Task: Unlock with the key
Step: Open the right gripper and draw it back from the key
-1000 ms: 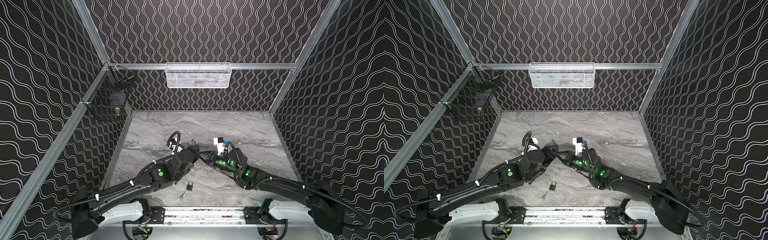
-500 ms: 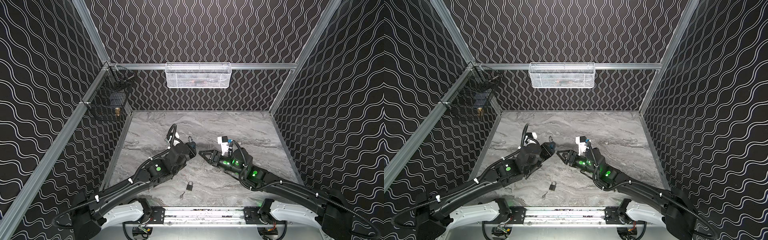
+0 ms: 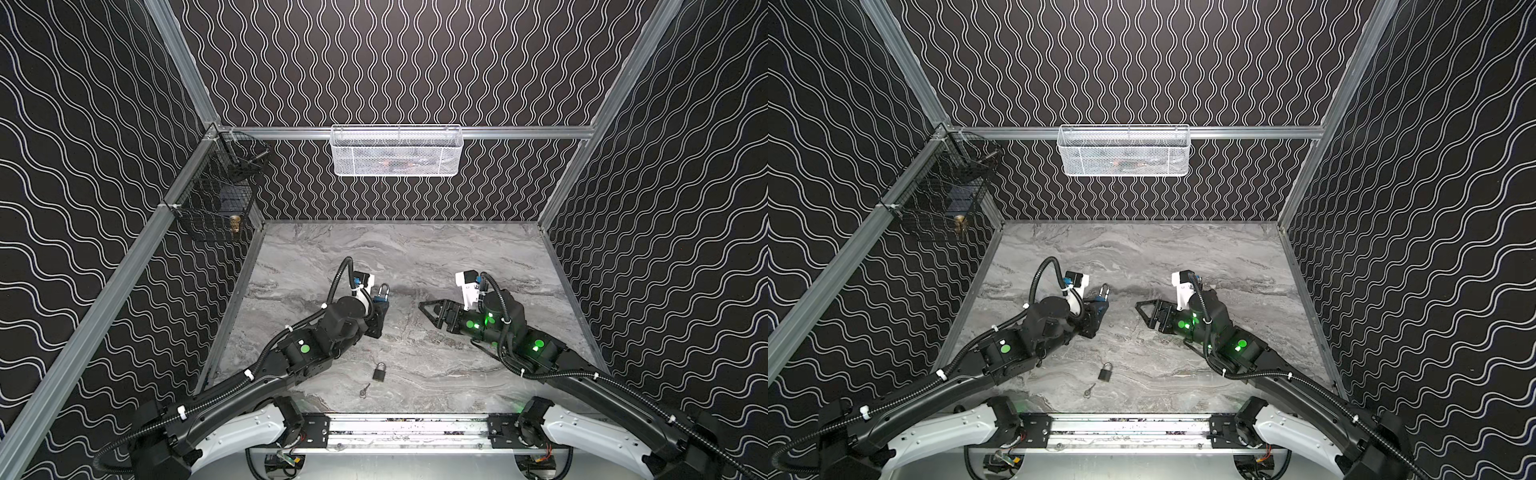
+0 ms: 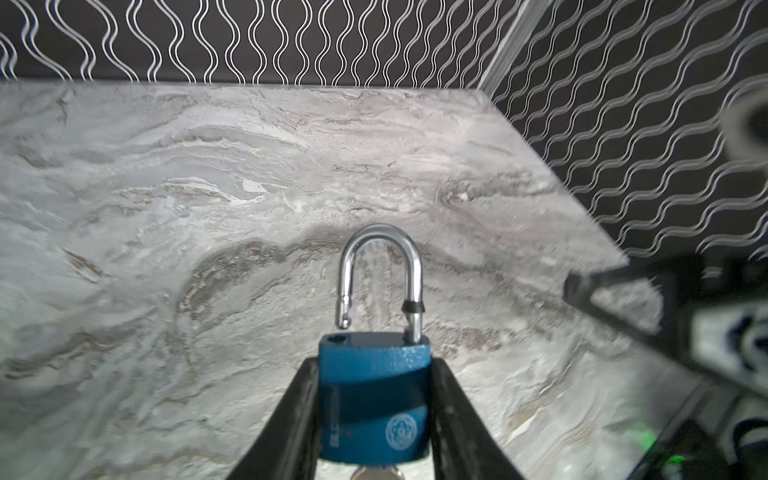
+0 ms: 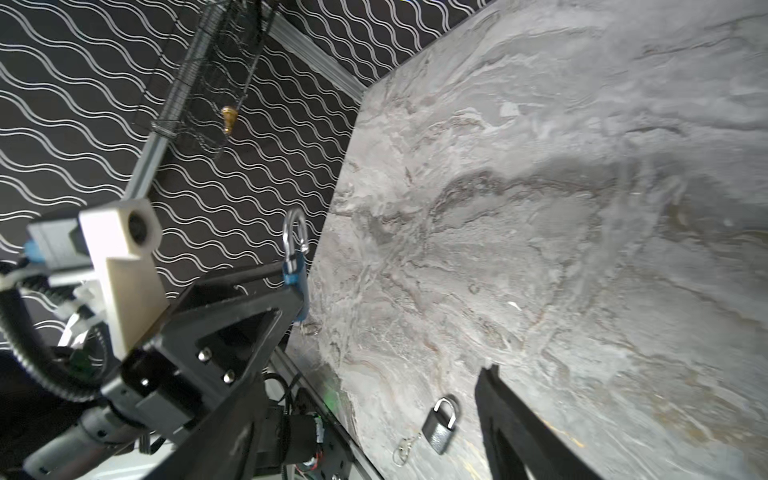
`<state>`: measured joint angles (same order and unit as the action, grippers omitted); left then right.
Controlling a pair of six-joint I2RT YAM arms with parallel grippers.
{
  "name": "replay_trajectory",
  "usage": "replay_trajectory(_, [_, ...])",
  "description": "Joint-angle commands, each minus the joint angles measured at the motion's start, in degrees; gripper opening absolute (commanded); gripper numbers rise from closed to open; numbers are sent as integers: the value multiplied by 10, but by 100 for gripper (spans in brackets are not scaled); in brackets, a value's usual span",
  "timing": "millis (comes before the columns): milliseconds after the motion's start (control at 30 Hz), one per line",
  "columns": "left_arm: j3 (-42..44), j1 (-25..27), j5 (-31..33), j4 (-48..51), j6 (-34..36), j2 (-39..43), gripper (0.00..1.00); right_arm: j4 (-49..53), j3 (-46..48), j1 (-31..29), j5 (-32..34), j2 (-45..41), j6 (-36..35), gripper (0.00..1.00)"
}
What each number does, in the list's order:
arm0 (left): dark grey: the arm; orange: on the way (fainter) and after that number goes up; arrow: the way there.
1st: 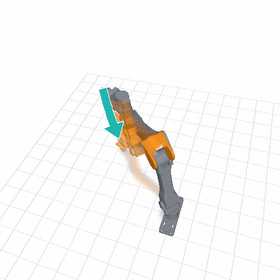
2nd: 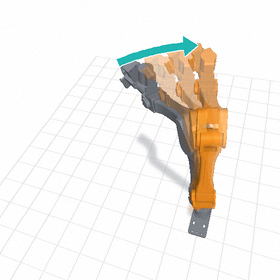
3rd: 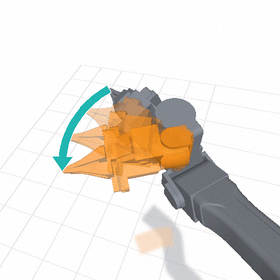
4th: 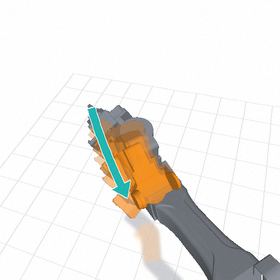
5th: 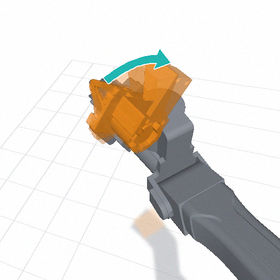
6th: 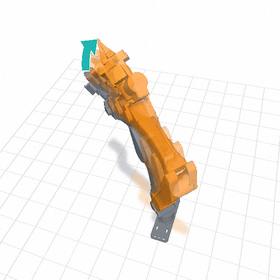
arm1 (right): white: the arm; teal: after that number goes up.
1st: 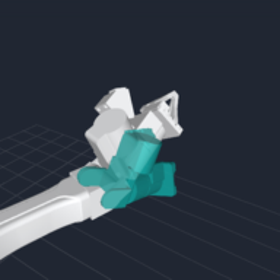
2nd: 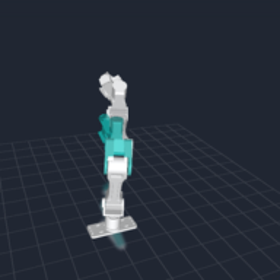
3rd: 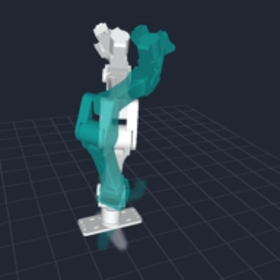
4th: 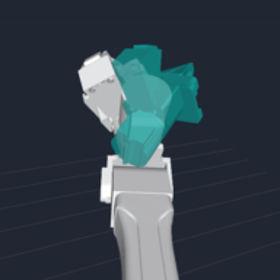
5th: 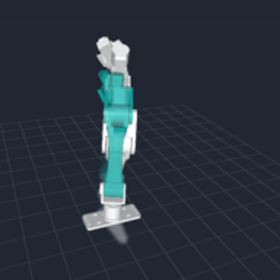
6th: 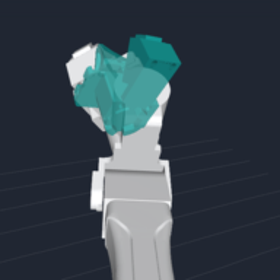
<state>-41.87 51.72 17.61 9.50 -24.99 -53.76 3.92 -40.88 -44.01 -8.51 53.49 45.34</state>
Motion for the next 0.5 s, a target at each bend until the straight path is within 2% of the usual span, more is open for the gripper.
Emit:
replay_trajectory(0, [30, -1, -22, -86, 109, 19, 0, 58, -24, 8, -35, 6, -48, 81])
replay_trajectory(133, [61, -1, -35, -135, 149, 33, 0, 97, -68, 8, -46, 36, -97, 82])
replay_trajectory(467, [88, -1, -70, -160, 221, 56, 0, 169, -180, 9, -57, 122, -186, 83])
